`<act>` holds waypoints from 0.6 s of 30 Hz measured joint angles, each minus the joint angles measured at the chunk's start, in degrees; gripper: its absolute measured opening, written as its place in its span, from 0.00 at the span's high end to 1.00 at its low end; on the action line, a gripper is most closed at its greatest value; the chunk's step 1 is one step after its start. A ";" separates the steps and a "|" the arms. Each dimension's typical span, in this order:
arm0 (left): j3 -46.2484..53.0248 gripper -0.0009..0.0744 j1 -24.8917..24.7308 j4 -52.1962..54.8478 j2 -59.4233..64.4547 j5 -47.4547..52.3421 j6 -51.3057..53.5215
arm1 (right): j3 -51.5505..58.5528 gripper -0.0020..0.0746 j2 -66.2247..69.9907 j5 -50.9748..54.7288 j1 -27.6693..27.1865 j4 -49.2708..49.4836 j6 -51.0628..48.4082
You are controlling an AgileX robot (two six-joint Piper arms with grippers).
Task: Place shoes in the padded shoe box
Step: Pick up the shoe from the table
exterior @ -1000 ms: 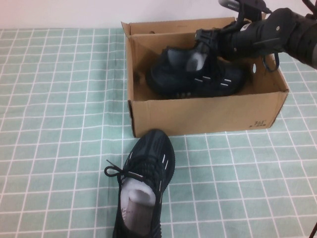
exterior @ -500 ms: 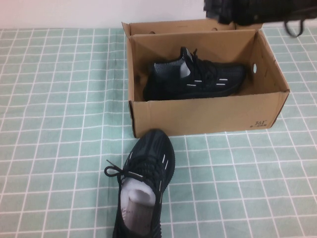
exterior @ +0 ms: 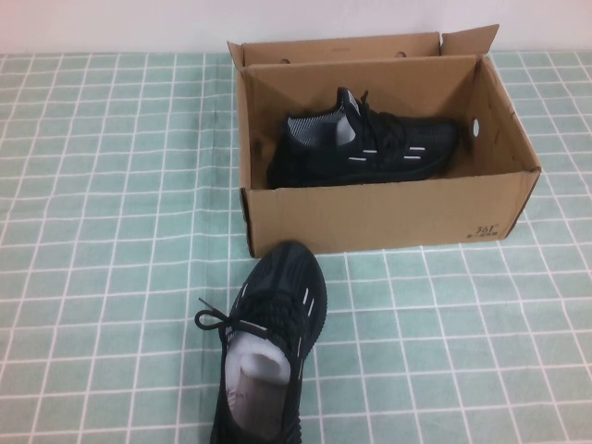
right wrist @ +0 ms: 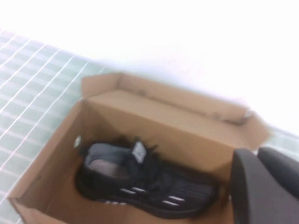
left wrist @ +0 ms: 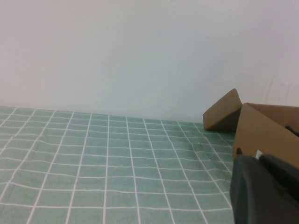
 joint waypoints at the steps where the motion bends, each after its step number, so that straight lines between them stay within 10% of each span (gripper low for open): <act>1: 0.00 0.99 0.00 0.00 0.00 0.00 -0.09 | 2.97 0.98 -3.16 -1.26 0.00 -1.13 0.75; 18: 0.00 0.99 0.00 0.00 0.00 0.00 -0.81 | 62.27 0.98 -50.67 -22.67 0.00 -19.25 21.82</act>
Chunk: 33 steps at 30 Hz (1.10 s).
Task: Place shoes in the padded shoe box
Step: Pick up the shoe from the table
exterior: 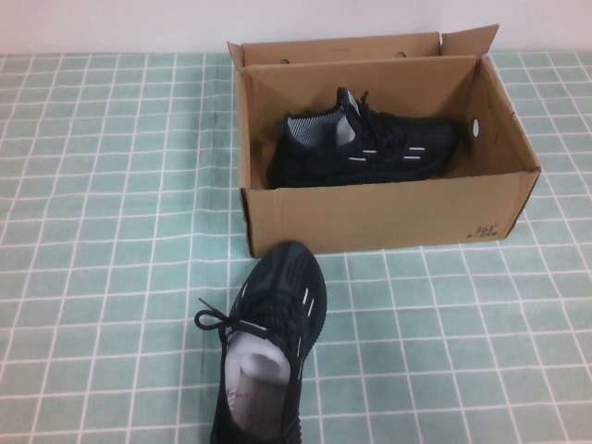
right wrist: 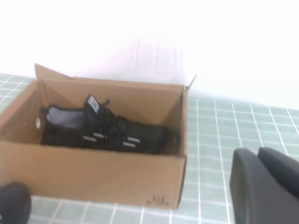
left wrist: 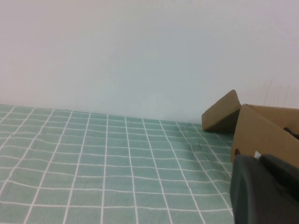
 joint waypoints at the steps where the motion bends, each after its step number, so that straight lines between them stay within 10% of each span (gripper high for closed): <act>1: 0.00 0.99 0.00 0.00 0.00 0.00 0.00 | 1.96 0.98 -1.36 -0.45 0.00 0.11 0.67; 33: 0.00 0.99 0.00 -3.69 0.00 -3.25 -4.98 | 18.83 0.98 -3.96 1.13 0.00 0.24 6.60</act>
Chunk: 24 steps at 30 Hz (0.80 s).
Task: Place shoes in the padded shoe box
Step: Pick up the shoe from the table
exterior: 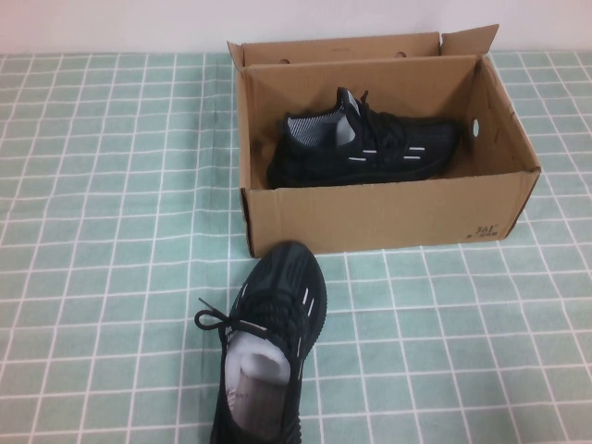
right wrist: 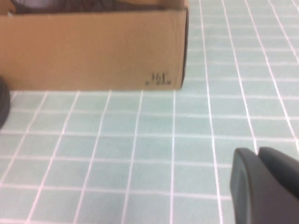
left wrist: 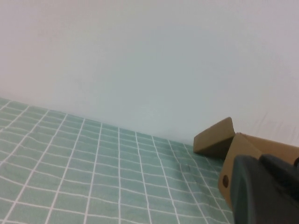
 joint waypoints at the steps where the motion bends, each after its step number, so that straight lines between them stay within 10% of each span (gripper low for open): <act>1: 0.00 0.99 0.00 0.00 0.00 0.37 0.00 | 0.92 0.98 0.00 0.14 0.00 1.58 0.00; 7: 0.00 0.99 0.00 0.00 0.00 0.83 0.10 | 4.89 0.98 -0.23 1.35 -2.92 26.08 0.00; 24: -2.92 0.99 0.00 4.08 0.00 3.73 0.35 | 9.81 0.98 -14.39 2.25 -19.04 17.98 0.00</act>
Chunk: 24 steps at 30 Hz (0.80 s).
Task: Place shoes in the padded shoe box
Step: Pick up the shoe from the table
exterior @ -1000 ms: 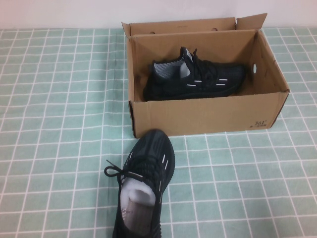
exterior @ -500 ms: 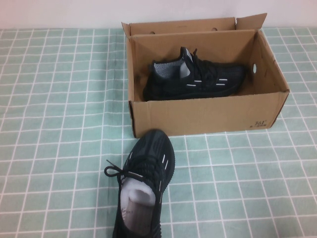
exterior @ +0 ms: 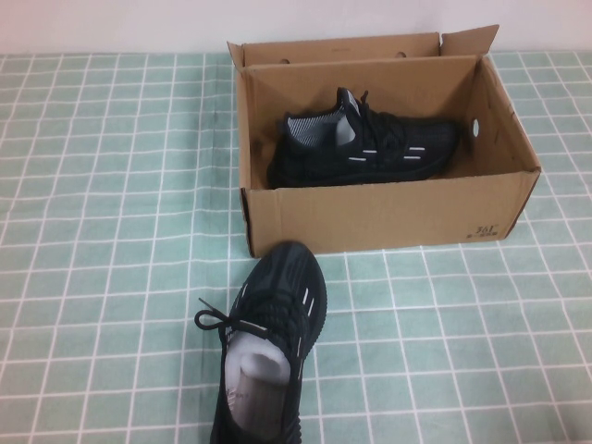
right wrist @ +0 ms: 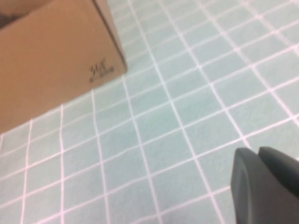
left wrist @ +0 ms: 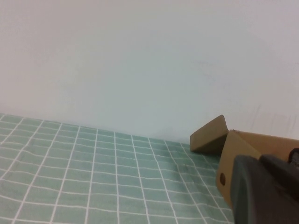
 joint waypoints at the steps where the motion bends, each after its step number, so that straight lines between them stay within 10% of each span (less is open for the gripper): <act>1: 0.00 0.99 0.00 0.00 0.00 0.11 -0.11 | 0.52 0.98 -1.56 -0.01 -0.43 -0.17 0.00; 24: -34.12 0.99 0.00 -3.25 27.30 20.72 5.07 | 2.00 0.98 -1.85 0.01 -1.05 -0.16 0.00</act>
